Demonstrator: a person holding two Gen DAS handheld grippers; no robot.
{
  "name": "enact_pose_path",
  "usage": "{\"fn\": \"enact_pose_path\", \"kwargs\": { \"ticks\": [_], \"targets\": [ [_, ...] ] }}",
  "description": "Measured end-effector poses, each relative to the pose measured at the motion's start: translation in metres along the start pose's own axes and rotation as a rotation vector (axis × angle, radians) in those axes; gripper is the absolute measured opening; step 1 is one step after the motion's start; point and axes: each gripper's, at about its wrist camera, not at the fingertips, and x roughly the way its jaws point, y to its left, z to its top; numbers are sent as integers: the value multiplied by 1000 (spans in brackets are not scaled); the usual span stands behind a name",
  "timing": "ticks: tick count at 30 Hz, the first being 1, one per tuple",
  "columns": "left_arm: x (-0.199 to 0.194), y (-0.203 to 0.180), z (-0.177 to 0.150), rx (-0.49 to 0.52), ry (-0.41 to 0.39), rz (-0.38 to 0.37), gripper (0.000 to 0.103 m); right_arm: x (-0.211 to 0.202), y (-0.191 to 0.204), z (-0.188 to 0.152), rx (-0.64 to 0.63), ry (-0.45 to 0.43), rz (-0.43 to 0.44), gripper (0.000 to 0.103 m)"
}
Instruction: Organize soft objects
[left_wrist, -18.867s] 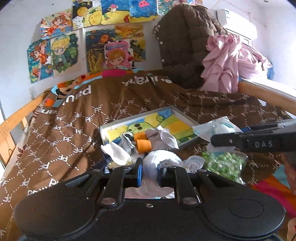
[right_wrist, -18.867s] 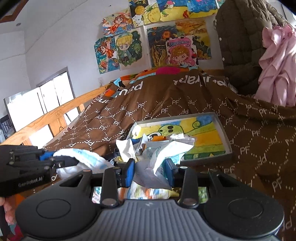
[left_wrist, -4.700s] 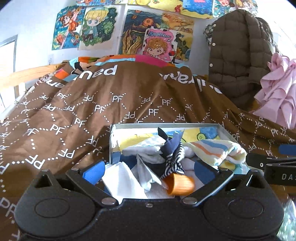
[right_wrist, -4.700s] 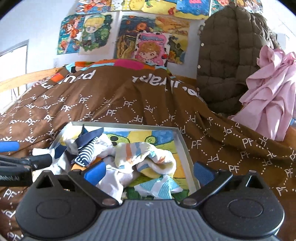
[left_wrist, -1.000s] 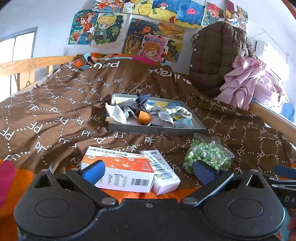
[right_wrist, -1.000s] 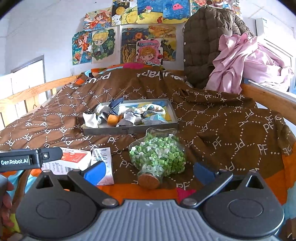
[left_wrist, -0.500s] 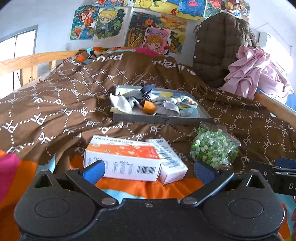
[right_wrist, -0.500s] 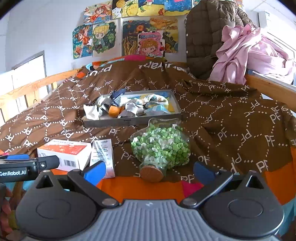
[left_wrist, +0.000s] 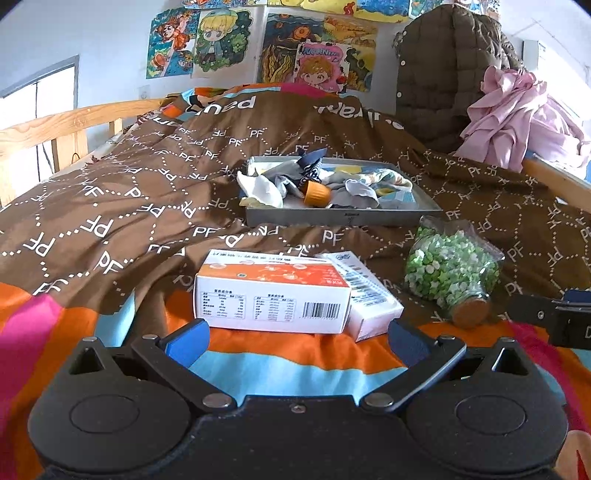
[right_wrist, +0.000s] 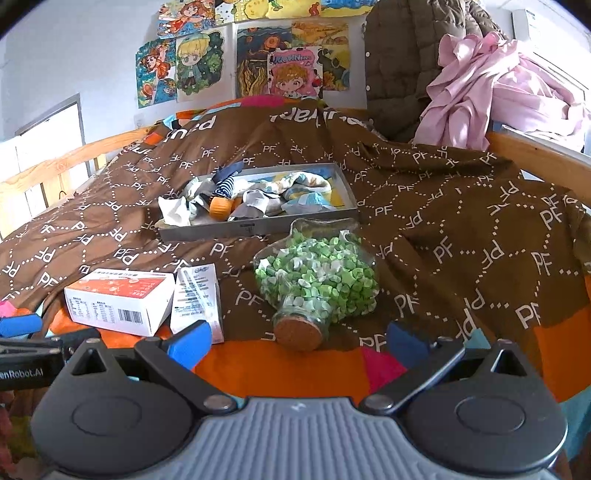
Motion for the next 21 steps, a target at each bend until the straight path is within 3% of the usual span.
{"fn": "enact_pose_path", "kwargs": {
  "ticks": [21],
  "targets": [
    [-1,3,-8,29,28,22,102,3,2,-1,-1,30,6,103]
  ]
}}
